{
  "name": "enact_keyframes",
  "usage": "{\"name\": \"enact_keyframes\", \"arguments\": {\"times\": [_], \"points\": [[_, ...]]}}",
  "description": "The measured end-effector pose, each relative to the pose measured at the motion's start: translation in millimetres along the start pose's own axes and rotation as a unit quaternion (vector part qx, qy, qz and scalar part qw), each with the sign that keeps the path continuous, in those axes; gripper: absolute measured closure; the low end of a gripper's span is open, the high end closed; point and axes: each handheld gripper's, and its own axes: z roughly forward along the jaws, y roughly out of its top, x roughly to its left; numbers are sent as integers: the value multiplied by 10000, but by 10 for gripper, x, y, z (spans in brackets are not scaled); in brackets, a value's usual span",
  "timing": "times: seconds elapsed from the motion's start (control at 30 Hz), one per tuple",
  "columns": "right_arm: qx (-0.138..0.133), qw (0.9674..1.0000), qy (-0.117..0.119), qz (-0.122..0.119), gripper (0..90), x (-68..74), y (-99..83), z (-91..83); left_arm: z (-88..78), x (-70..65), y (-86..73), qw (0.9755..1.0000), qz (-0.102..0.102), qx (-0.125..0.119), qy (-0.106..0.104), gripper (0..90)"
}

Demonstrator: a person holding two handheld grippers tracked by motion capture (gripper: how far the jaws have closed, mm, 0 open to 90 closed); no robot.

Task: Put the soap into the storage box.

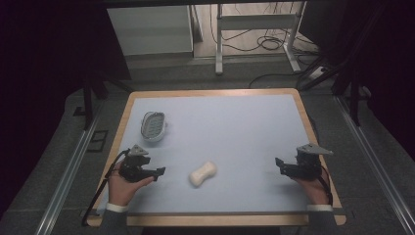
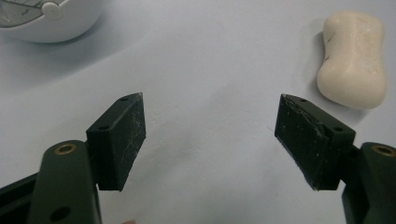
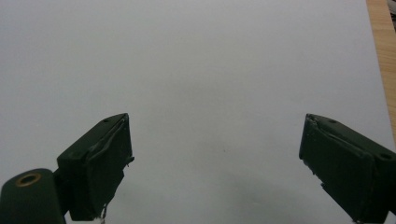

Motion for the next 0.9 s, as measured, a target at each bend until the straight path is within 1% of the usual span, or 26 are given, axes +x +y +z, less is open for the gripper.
{"name": "enact_keyframes", "arguments": {"times": [0.17, 0.2, 0.3, 0.33, 0.37, 0.47, 0.57, 0.67, 0.7, 0.8, 0.9], "points": [[-15, 10000, 23, 38, 93, -38, -21, -39, -9, -52, 76, 10000, 59, 21, 34, 250], [-46, 9999, 18, 110, 93, -64, -39, -59, -8, -71, 109, 10000, 83, 35, 38, 248], [-27, 9999, 6, 145, 94, -85, -50, -72, -9, -90, 146, 9999, 129, 64, 26, 245], [-40, 9999, -15, 158, 93, -92, -51, -77, -25, -114, 187, 9997, 217, 88, -6, 243], [-40, 9999, -15, 158, 93, -92, -51, -77, -25, -114, 187, 9997, 217, 88, -6, 243], [-65, 9998, -23, 169, 94, -81, -44, -94, -40, -168, 256, 9993, 339, 121, -67, 235], [-57, 9999, -55, 121, 93, -65, -44, -93, -50, -229, 333, 9988, 445, 133, -137, 230], [-44, 9999, -82, 81, 93, -51, -47, -94, -47, -264, 375, 9984, 498, 160, -194, 224], [-34, 9999, -92, 56, 94, -38, -51, -102, -40, -292, 411, 9982, 524, 176, -252, 223], [-26, 9999, -104, 58, 94, -35, -54, -103, -22, -312, 447, 9979, 541, 229, -277, 221], [14, 9999, -114, 51, 93, -34, -76, -97, 8, -347, 499, 9973, 600, 289, -309, 220]]}}
